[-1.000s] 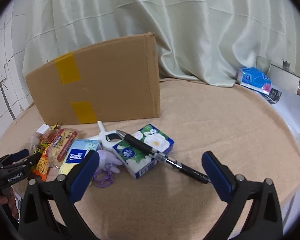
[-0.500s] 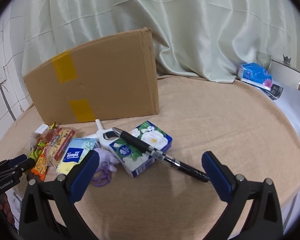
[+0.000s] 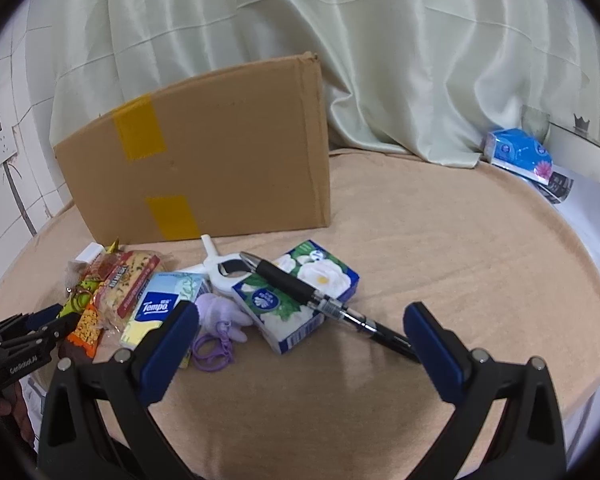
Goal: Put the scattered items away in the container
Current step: 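Move the left gripper toward the grey plush toy among the snacks, then grasp the grey plush toy with the left gripper while the right grasps the black pen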
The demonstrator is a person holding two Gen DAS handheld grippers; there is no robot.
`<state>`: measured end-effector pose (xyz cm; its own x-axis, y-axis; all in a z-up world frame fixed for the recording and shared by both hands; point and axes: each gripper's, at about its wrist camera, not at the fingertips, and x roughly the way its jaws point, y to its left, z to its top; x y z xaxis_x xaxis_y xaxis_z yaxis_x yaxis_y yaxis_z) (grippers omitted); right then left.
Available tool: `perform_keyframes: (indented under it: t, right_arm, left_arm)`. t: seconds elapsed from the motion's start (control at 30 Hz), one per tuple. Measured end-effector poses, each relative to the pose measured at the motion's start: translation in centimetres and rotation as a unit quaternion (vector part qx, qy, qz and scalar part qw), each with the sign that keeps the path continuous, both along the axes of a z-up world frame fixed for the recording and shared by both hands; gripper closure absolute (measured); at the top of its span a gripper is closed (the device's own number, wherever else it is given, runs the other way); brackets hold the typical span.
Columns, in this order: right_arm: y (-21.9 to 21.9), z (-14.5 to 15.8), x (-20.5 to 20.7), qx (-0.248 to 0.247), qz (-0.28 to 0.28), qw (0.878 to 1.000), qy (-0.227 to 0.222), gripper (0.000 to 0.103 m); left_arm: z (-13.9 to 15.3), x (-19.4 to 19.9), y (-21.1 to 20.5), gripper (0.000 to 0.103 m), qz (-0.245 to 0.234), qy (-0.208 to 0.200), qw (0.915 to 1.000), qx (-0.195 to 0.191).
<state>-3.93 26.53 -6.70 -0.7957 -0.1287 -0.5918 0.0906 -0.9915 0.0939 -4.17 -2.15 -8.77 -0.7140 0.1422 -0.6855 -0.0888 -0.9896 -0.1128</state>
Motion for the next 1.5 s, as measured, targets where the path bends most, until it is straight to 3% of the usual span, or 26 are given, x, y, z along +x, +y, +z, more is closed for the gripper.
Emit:
perform_keyframes:
  t: [0.1,0.23,0.33,0.47,0.6,0.83,0.93,1.03,1.23,1.4,1.5]
  right_arm:
    - [0.1,0.1,0.0,-0.003,-0.001,1.0,0.002,0.0]
    - [0.0,0.2,-0.3,-0.008,0.0,1.0,0.003,0.0]
    - [-0.4,0.2,-0.2,-0.001,0.006,1.0,0.004,0.0]
    - [-0.1,0.2,-0.4,0.001,0.003,1.0,0.006,0.0]
    - [0.8,-0.1,-1.0,-0.001,-0.006,1.0,0.001,0.0]
    - [1.6,-0.4,-1.9,0.021,0.025,0.999,0.002,0.0]
    - [1.6,0.0,-2.5,0.043,0.049,0.998,0.003,0.009]
    - [1.1,0.0,-2.8,0.087,0.074,0.993,-0.018,0.025]
    - [1.1,-0.8,-1.3,0.19,0.113,0.974,-0.043,0.029]
    - [0.7,-1.4,-1.9,0.215,0.119,0.968,-0.052,0.039]
    - [0.5,-2.1,-2.9,0.229,0.123,0.963,-0.067,0.051]
  left_arm:
    - [1.5,-0.1,-0.9,0.053,-0.001,0.026,0.9987,0.043]
    - [2.2,-2.1,-1.9,0.054,0.029,0.03,0.9984,0.039]
    - [1.5,-3.9,-1.8,0.054,0.034,0.007,0.9989,0.032]
    - [0.9,-4.7,-1.1,0.054,0.031,0.011,0.9994,0.011]
    - [1.0,-4.7,-0.4,0.076,0.012,0.023,0.9997,0.005]
    - [1.6,-4.1,-0.2,0.076,-0.001,0.034,0.9994,0.002]
    - [2.3,-3.6,0.0,0.075,-0.007,0.043,0.999,0.007]
    - [2.8,-3.6,-0.4,0.075,-0.007,0.044,0.9989,0.015]
    - [2.7,-3.9,-0.4,0.075,-0.008,0.041,0.9989,0.02]
    - [2.5,-4.1,0.2,0.075,-0.014,0.036,0.9991,0.017]
    - [2.5,-4.1,0.2,0.075,-0.014,0.037,0.9991,0.018]
